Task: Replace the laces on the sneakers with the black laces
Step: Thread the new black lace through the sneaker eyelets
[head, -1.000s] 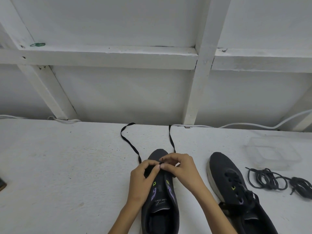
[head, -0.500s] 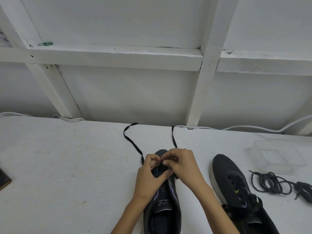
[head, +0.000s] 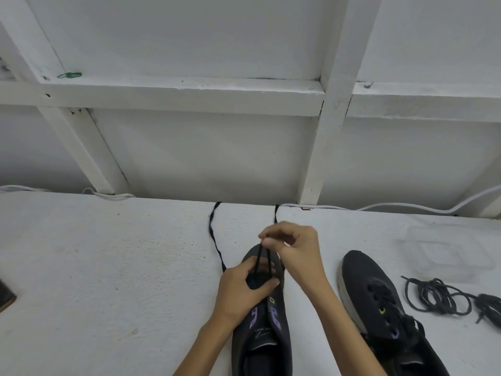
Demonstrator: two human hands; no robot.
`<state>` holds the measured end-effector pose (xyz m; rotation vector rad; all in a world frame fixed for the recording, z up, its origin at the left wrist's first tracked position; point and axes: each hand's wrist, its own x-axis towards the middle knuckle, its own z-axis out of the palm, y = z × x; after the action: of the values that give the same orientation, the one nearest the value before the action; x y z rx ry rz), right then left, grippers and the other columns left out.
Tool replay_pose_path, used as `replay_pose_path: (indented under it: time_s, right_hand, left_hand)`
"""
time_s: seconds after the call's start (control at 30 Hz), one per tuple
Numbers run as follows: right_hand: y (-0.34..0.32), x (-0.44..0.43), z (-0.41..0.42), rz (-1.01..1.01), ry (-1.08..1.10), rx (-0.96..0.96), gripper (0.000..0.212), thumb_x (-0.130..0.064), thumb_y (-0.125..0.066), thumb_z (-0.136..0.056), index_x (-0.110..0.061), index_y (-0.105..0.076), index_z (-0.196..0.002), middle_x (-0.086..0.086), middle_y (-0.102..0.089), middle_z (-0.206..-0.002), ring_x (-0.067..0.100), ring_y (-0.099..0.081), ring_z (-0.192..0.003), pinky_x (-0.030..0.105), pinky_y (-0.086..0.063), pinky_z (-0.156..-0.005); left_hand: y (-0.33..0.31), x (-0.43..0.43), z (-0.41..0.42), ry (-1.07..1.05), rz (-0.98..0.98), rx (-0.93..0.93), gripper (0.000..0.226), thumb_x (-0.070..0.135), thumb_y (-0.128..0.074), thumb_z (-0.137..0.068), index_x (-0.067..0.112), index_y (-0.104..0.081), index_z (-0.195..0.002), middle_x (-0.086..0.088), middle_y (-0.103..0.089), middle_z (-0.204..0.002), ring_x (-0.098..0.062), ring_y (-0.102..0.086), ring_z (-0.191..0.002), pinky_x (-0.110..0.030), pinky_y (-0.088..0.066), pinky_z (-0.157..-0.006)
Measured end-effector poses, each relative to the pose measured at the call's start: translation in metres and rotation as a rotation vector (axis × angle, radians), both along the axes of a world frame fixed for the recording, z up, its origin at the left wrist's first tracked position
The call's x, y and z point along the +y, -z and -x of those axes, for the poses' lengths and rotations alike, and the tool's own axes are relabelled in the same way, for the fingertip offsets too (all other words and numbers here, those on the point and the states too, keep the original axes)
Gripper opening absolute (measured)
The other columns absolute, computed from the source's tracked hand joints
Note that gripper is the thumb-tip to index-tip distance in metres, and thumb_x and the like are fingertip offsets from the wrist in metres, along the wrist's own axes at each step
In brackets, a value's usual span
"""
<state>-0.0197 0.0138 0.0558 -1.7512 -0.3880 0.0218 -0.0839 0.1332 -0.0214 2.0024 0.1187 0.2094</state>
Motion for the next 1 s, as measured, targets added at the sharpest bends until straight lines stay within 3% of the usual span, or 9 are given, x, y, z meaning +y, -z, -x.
replay_pose_path:
  time_s: [0.2,0.43,0.57,0.63,0.7,0.77,0.83,0.93,1.0]
  right_hand:
    - [-0.046,0.016,-0.030,-0.238,0.005,-0.014,0.032,0.016,-0.068,-0.076,-0.016,-0.073,-0.071,-0.009,-0.070,-0.065,0.004,-0.065,-0.065,0.016,-0.051,-0.067]
    - [-0.075,0.032,-0.075,-0.382,0.082,-0.051,0.030,0.014,-0.066,-0.077,-0.015,-0.072,-0.071,-0.010,-0.067,-0.061,0.005,-0.057,-0.057,0.018,-0.048,-0.063]
    - [-0.050,0.034,-0.088,-0.198,0.113,-0.023,0.020,0.006,-0.068,-0.082,-0.009,-0.074,-0.094,0.003,-0.070,-0.080,0.013,-0.066,-0.070,0.027,-0.057,-0.075]
    - [-0.035,0.025,-0.091,0.047,0.080,0.038,0.045,-0.003,-0.073,-0.082,-0.017,-0.066,-0.123,0.007,-0.066,-0.107,0.021,-0.066,-0.091,0.039,-0.055,-0.090]
    - [-0.022,0.009,-0.088,0.398,0.046,0.087,0.057,-0.021,-0.079,-0.080,-0.020,-0.058,-0.133,0.004,-0.061,-0.125,0.023,-0.060,-0.110,0.041,-0.049,-0.097]
    - [-0.012,-0.005,-0.074,0.707,-0.056,0.187,0.045,-0.047,-0.075,-0.081,-0.011,-0.069,-0.108,0.005,-0.071,-0.107,0.022,-0.067,-0.096,0.038,-0.052,-0.084]
    - [0.003,-0.010,-0.056,0.835,-0.199,0.320,0.056,-0.063,-0.067,-0.079,-0.007,-0.071,-0.086,0.003,-0.074,-0.081,0.017,-0.069,-0.071,0.033,-0.053,-0.069]
    - [0.022,-0.003,-0.029,0.862,-0.161,0.255,0.053,-0.064,-0.067,-0.077,-0.017,-0.056,-0.055,-0.006,-0.057,-0.054,0.009,-0.051,-0.051,0.028,-0.042,-0.056]
    - [0.030,0.005,-0.017,0.763,-0.074,0.167,0.052,-0.052,-0.070,-0.080,-0.017,-0.045,-0.051,-0.004,-0.044,-0.051,0.010,-0.040,-0.049,0.027,-0.033,-0.053]
  left_hand:
    - [-0.001,0.003,0.000,0.008,0.034,0.023,0.025,0.026,-0.081,-0.076,0.034,-0.070,-0.097,0.022,-0.072,-0.093,0.004,-0.066,-0.094,-0.016,-0.050,-0.089]
    - [-0.003,0.004,-0.004,0.027,0.091,0.084,0.025,0.025,-0.082,-0.075,0.031,-0.070,-0.096,0.019,-0.073,-0.093,0.003,-0.066,-0.096,-0.018,-0.050,-0.090]
    - [-0.005,0.003,-0.007,0.025,0.178,0.142,0.026,0.020,-0.083,-0.074,0.025,-0.071,-0.097,0.014,-0.075,-0.091,-0.001,-0.068,-0.092,-0.021,-0.052,-0.091]
    - [-0.005,0.004,-0.009,0.030,0.204,0.161,0.024,0.018,-0.082,-0.075,0.022,-0.071,-0.096,0.011,-0.075,-0.090,-0.003,-0.069,-0.092,-0.023,-0.052,-0.092]
    - [-0.004,0.004,-0.010,0.028,0.205,0.169,0.023,0.018,-0.082,-0.075,0.022,-0.072,-0.096,0.010,-0.075,-0.089,-0.003,-0.068,-0.091,-0.025,-0.052,-0.093]
    - [-0.002,0.004,-0.011,0.023,0.202,0.169,0.024,0.019,-0.082,-0.075,0.023,-0.072,-0.096,0.011,-0.075,-0.089,-0.004,-0.068,-0.091,-0.026,-0.052,-0.093]
    - [0.001,0.003,-0.011,0.010,0.173,0.166,0.029,0.024,-0.083,-0.074,0.026,-0.071,-0.101,0.013,-0.075,-0.092,-0.002,-0.068,-0.093,-0.027,-0.052,-0.094]
    - [0.006,0.002,-0.012,-0.021,0.114,0.162,0.042,0.034,-0.083,-0.072,0.031,-0.068,-0.112,0.015,-0.074,-0.098,0.001,-0.067,-0.097,-0.026,-0.052,-0.094]
    - [0.006,0.001,-0.013,-0.039,0.114,0.164,0.044,0.034,-0.083,-0.071,0.030,-0.067,-0.112,0.014,-0.074,-0.099,0.001,-0.067,-0.097,-0.027,-0.053,-0.093]
